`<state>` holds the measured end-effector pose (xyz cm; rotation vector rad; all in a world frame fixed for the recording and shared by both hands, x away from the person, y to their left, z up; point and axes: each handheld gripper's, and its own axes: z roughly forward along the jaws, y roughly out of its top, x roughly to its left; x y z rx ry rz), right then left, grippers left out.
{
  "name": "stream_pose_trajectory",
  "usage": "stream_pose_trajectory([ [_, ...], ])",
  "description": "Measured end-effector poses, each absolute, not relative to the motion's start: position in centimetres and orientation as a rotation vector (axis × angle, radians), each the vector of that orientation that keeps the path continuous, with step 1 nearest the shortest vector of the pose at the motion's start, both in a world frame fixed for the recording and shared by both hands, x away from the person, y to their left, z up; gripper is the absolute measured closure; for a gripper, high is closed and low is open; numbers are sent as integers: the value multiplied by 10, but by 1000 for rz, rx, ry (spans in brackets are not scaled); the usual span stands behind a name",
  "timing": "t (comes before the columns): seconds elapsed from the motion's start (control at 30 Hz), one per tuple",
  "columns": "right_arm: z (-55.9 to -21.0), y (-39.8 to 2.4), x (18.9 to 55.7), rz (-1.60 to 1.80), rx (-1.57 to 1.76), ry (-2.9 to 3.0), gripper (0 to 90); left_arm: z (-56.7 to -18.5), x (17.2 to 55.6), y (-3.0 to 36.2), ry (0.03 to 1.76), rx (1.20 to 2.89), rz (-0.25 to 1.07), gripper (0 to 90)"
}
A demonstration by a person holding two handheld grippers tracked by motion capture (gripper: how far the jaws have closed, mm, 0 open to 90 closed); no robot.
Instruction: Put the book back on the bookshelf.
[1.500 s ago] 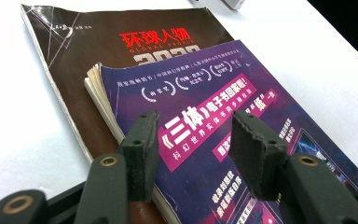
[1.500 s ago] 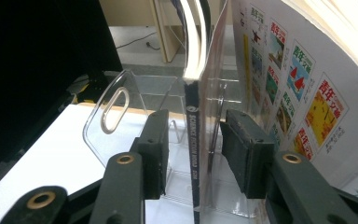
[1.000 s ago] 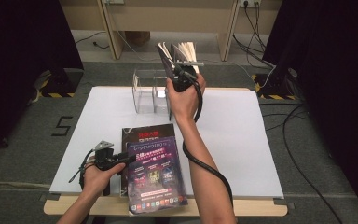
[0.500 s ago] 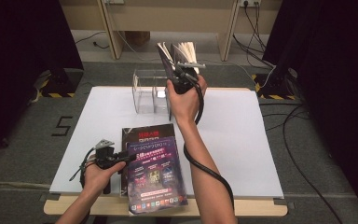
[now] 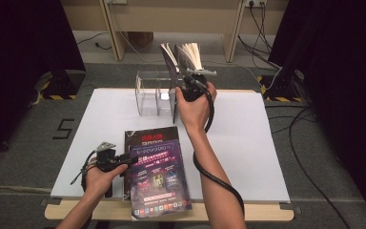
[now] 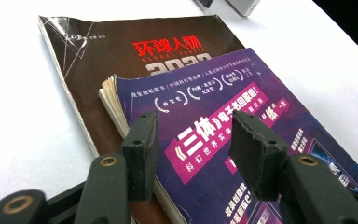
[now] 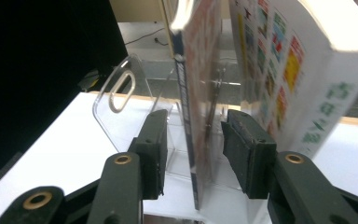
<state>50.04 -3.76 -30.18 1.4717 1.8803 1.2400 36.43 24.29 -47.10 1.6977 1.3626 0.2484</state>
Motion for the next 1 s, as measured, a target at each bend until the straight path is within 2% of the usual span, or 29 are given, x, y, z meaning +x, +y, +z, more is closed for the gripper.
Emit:
stream_pose_trajectory([
  [0.53, -342, -71, 481, 1198, 1548, 1955, 598, -473, 363, 251, 1407, 1687, 278, 539],
  [1.0, -405, -73, 452, 1090, 1608, 2149, 587, -481, 367, 246, 1426, 1701, 266, 563],
])
